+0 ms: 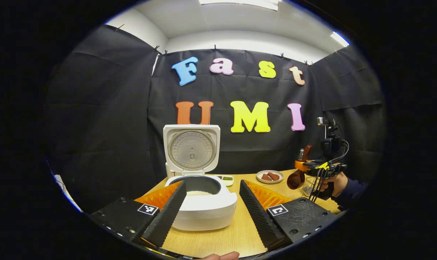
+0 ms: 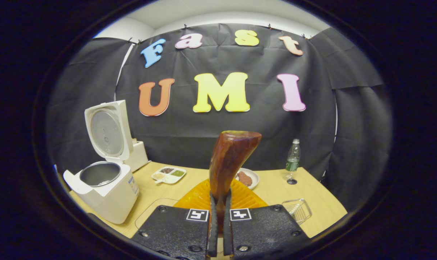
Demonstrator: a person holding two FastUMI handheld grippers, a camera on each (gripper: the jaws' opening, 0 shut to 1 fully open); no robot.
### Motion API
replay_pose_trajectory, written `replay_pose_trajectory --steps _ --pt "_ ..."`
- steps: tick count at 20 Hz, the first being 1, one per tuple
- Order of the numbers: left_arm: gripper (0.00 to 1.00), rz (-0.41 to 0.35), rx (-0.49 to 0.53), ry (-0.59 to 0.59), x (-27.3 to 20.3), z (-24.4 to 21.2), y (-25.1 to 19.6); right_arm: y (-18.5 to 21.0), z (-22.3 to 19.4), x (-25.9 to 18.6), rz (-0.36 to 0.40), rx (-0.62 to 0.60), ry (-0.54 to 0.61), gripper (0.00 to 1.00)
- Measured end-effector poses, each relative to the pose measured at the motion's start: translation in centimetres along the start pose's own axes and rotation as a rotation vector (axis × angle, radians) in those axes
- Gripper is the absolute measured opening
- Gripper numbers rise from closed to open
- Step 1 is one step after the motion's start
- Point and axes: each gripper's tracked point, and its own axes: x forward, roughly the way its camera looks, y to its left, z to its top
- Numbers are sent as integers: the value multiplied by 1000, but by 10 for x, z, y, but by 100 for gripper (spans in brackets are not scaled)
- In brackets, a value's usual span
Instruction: Close the left gripper, press the button to open the rice cooker; take a wooden spoon from the chopstick holder with the right hand, scoop a spoonful of rice and pour it into the rice cooker, then put the wooden spoon back into the chopstick holder.
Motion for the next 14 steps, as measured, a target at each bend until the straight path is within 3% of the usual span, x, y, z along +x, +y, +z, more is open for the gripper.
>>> replay_pose_trajectory --steps 3,9,14 --pt "94 11 -4 3 4 -1 6 15 -41 18 11 -17 71 8" --pt "94 28 -5 45 10 -14 13 16 -86 55 -86 -24 147 9" --pt "94 41 -10 58 15 -19 17 86 -103 40 151 99 235 9"
